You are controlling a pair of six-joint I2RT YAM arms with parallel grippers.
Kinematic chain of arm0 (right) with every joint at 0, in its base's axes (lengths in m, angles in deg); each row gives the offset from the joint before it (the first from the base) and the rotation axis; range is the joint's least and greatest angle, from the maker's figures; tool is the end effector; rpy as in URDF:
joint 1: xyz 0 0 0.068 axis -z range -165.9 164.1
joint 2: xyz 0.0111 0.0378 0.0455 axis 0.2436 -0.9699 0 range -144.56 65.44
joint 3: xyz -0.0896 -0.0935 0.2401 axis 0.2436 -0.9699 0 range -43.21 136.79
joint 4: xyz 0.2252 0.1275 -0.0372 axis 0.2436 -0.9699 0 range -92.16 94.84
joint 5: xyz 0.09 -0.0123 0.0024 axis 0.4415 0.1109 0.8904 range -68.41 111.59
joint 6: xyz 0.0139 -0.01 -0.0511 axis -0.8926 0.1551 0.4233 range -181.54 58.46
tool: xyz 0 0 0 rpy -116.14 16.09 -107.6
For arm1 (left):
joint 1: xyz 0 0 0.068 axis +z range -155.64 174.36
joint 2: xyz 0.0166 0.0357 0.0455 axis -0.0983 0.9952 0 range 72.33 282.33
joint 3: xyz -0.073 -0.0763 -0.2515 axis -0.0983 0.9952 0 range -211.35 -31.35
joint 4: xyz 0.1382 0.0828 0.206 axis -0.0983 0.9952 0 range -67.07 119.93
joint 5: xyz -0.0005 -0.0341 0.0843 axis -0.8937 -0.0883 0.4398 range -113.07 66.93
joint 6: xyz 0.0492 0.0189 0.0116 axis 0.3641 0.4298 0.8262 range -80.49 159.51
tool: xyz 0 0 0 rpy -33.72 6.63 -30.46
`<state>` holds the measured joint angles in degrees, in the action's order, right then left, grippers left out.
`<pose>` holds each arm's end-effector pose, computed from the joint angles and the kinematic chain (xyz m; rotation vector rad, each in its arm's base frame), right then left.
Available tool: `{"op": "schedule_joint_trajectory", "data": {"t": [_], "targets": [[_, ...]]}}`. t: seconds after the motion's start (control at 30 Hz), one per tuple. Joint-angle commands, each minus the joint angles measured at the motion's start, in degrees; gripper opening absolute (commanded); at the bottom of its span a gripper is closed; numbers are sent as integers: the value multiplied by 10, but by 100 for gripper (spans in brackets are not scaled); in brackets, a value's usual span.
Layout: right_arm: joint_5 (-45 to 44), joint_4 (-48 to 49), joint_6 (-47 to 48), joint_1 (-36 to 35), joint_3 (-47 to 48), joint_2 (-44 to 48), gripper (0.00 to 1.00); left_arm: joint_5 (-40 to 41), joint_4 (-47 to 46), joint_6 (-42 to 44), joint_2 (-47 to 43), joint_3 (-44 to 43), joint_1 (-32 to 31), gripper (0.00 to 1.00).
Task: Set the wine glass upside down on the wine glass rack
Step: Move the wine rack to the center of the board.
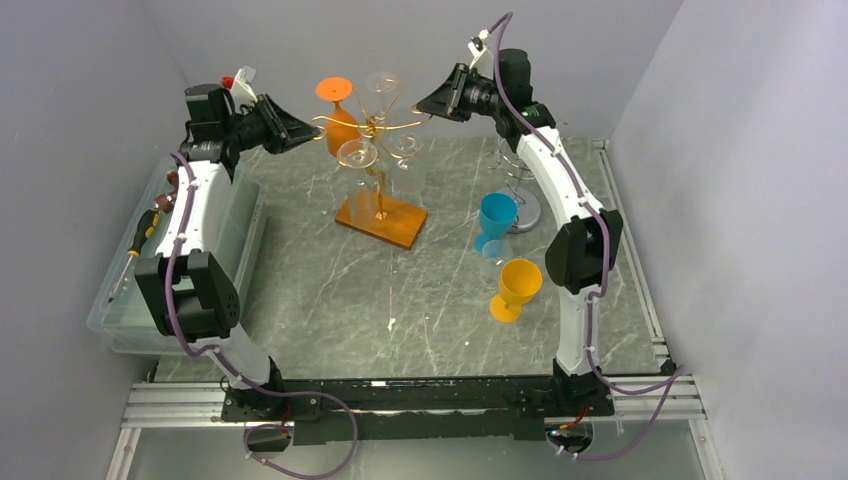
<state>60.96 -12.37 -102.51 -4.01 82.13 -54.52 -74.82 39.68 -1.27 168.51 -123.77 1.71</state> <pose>0.4582 0.1736 0.4040 -0.1611 1.9300 1.3236 0.3873 0.0218 0.3860 -0.1892 1.9755 -1.2487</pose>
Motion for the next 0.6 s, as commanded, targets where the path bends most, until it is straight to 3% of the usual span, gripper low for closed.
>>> {"op": "schedule_joint_trajectory", "data": {"t": [0.0,0.57], "targets": [[11,67,-10,-3,69,-9,13,36,-86,29,15,-62,-8,17],[1,142,-34,14,85,-59,18,68,-96,35,100,-165,-8,15]]}}
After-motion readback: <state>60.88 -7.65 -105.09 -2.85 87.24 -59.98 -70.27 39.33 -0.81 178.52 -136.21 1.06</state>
